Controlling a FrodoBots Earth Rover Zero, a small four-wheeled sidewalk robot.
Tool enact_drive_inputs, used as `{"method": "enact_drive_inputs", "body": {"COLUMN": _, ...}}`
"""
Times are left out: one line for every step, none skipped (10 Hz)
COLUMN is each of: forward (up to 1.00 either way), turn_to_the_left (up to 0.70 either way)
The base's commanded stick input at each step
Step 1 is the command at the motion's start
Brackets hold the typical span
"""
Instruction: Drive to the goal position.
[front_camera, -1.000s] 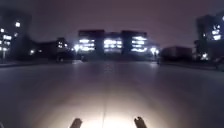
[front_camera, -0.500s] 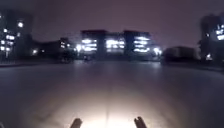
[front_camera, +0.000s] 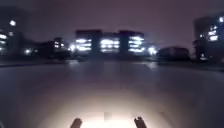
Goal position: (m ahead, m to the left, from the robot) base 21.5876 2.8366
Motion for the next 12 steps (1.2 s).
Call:
{"method": "enact_drive_inputs", "body": {"forward": 1.00, "turn_to_the_left": 0.00}}
{"method": "enact_drive_inputs", "body": {"forward": 1.00, "turn_to_the_left": 0.00}}
{"method": "enact_drive_inputs", "body": {"forward": 1.00, "turn_to_the_left": 0.00}}
{"method": "enact_drive_inputs", "body": {"forward": 1.00, "turn_to_the_left": 0.00}}
{"method": "enact_drive_inputs", "body": {"forward": 1.00, "turn_to_the_left": 0.00}}
{"method": "enact_drive_inputs", "body": {"forward": 1.00, "turn_to_the_left": 0.00}}
{"method": "enact_drive_inputs", "body": {"forward": 1.00, "turn_to_the_left": 0.00}}
{"method": "enact_drive_inputs", "body": {"forward": 1.00, "turn_to_the_left": -0.40}}
{"method": "enact_drive_inputs", "body": {"forward": 1.00, "turn_to_the_left": -0.40}}
{"method": "enact_drive_inputs", "body": {"forward": 1.00, "turn_to_the_left": -0.38}}
{"method": "enact_drive_inputs", "body": {"forward": 1.00, "turn_to_the_left": -0.17}}
{"method": "enact_drive_inputs", "body": {"forward": 1.00, "turn_to_the_left": 0.00}}
